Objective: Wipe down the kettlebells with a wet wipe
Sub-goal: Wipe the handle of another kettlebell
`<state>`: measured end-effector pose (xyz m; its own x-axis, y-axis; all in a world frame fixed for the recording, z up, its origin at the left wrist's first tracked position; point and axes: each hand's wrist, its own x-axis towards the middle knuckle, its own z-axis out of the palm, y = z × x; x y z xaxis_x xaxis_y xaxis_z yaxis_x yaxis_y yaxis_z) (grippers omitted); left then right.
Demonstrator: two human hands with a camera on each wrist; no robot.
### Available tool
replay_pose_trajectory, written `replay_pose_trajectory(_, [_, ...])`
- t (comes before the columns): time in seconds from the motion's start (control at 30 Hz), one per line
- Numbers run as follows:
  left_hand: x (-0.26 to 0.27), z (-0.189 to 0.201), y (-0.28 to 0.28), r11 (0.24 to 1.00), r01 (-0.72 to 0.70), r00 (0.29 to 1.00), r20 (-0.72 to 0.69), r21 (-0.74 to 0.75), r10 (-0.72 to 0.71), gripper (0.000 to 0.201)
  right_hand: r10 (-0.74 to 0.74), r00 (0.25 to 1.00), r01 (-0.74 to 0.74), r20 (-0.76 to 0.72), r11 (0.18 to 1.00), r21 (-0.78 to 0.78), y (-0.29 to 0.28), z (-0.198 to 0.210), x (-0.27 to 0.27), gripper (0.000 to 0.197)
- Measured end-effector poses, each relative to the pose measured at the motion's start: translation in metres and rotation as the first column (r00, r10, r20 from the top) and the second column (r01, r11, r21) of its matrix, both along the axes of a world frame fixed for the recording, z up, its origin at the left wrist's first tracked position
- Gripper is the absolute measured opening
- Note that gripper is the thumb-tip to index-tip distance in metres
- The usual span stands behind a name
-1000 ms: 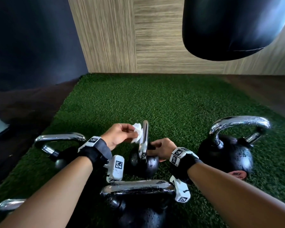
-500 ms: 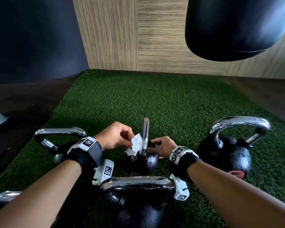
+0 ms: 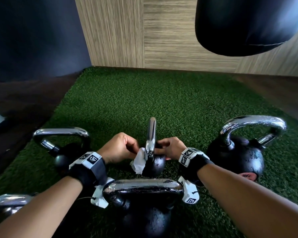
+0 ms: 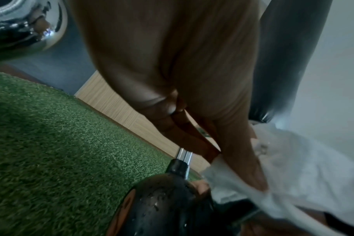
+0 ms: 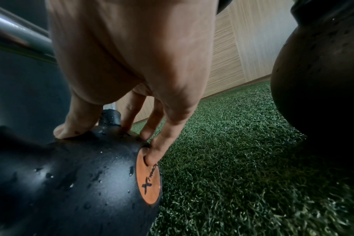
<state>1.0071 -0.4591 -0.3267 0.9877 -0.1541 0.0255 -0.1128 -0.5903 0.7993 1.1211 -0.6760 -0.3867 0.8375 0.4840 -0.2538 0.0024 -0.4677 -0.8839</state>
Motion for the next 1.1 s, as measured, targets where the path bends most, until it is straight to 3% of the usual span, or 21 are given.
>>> replay_pose_trajectory(0.2, [-0.007,-0.016,-0.01,0.992,-0.085,0.996,0.045,0.094,0.081,0.028,-0.029,0.999,0.031,0.045,0.999,-0.044,0.002,0.003,-0.005,0.05])
replay_pose_trajectory(0.37, [-0.003,0.001,-0.003,0.981,-0.092,0.996,0.033,0.169,0.088,0.029,0.06,0.992,-0.04,0.111,0.984,-0.173,-0.005,0.034,-0.007,0.027])
replay_pose_trajectory(0.43, [-0.001,0.014,0.003,0.978,-0.169,0.981,0.118,0.122,0.154,0.037,-0.003,0.986,0.022,0.169,0.993,-0.114,-0.008,0.06,-0.001,0.016])
replay_pose_trajectory(0.5, [0.002,0.029,0.011,0.971,-0.234,0.953,0.207,0.049,0.219,0.042,-0.061,0.973,0.047,0.223,0.997,0.067,-0.007,0.088,0.003,0.013])
replay_pose_trajectory(0.6, [0.007,0.054,0.015,0.979,-0.205,0.948,0.246,-0.017,0.203,0.033,0.073,0.977,-0.139,0.198,0.929,0.343,0.003,0.127,-0.001,0.021])
replay_pose_trajectory(0.67, [0.014,0.068,0.015,0.98,-0.193,0.945,0.259,-0.051,0.2,0.035,0.197,0.953,-0.271,0.23,0.896,0.352,0.011,0.142,-0.008,0.03])
replay_pose_trajectory(0.73, [0.02,0.077,0.015,0.967,-0.232,0.929,0.27,-0.105,0.252,0.039,0.229,0.942,-0.304,0.246,0.891,0.336,0.017,0.149,-0.014,0.039])
replay_pose_trajectory(0.9, [0.024,0.087,0.012,0.966,-0.225,0.933,0.258,-0.13,0.252,0.039,0.155,0.956,-0.244,0.248,0.889,0.387,0.024,0.15,-0.021,0.038])
replay_pose_trajectory(1.1, [0.024,0.079,0.015,0.947,-0.063,0.997,0.026,-0.316,0.075,0.053,0.072,0.979,-0.144,0.192,0.909,0.391,0.024,0.135,-0.014,0.028])
